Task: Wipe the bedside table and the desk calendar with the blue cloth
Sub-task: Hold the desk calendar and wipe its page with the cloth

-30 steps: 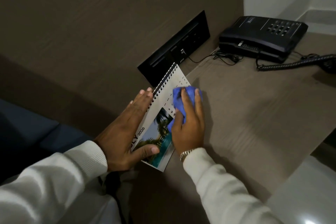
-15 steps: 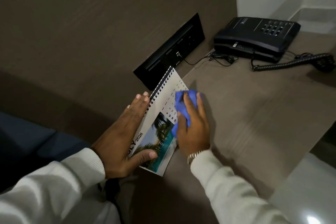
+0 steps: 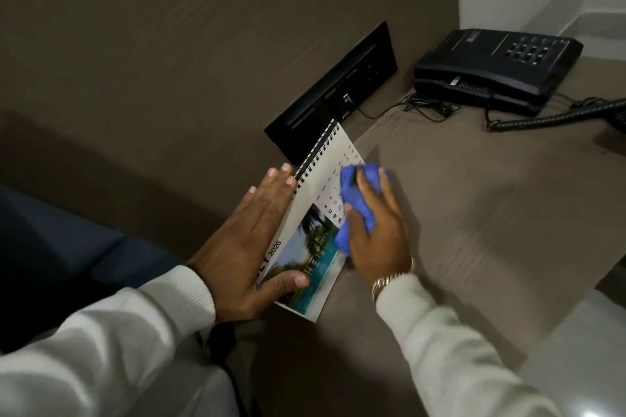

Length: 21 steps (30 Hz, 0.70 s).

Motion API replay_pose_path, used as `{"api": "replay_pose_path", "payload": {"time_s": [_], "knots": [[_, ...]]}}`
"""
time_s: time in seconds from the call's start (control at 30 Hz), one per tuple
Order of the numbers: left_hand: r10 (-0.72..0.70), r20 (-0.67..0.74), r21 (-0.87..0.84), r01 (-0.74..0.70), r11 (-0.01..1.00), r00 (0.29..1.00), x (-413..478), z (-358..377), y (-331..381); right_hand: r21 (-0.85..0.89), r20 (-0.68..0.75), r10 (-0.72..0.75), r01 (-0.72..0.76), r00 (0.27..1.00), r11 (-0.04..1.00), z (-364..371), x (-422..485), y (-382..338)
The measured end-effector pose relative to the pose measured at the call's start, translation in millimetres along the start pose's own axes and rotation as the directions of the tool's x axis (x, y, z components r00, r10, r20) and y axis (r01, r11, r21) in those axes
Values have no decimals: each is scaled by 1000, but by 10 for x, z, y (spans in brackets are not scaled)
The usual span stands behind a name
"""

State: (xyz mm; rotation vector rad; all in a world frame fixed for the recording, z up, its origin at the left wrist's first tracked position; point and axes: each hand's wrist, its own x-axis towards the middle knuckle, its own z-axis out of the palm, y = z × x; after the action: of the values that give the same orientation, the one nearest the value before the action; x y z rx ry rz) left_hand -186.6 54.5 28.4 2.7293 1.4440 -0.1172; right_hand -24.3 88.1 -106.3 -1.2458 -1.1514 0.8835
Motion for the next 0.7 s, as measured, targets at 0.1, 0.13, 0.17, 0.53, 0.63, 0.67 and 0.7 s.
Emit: {"api": "replay_pose_path", "payload": {"time_s": [0.1, 0.13, 0.17, 0.53, 0.63, 0.67, 0.7], "knots": [[9, 3, 9, -9, 1000, 1000, 5, 0, 7, -63, -10, -44, 43, 999, 997, 94, -411, 26], [13, 2, 15, -13, 1000, 1000, 4, 5, 9, -50, 14, -75, 76, 997, 996, 139, -537, -2], [15, 0, 21, -15, 1000, 1000, -2, 7, 9, -17, 52, -107, 108, 993, 994, 177, -621, -42], [14, -2, -16, -14, 1000, 1000, 25, 11, -26, -66, -40, -65, 62, 997, 996, 85, -269, -7], [24, -11, -11, -24, 1000, 1000, 26, 21, -26, -133, -7, -12, 11, 1000, 991, 186, -636, -39], [24, -14, -9, -24, 1000, 1000, 22, 25, -31, -111, 22, -1, 3, 1000, 994, 221, -731, -59], [28, -19, -8, -28, 1000, 999, 20, 32, -32, -85, 37, -4, 7, 999, 996, 235, -790, -75]]}}
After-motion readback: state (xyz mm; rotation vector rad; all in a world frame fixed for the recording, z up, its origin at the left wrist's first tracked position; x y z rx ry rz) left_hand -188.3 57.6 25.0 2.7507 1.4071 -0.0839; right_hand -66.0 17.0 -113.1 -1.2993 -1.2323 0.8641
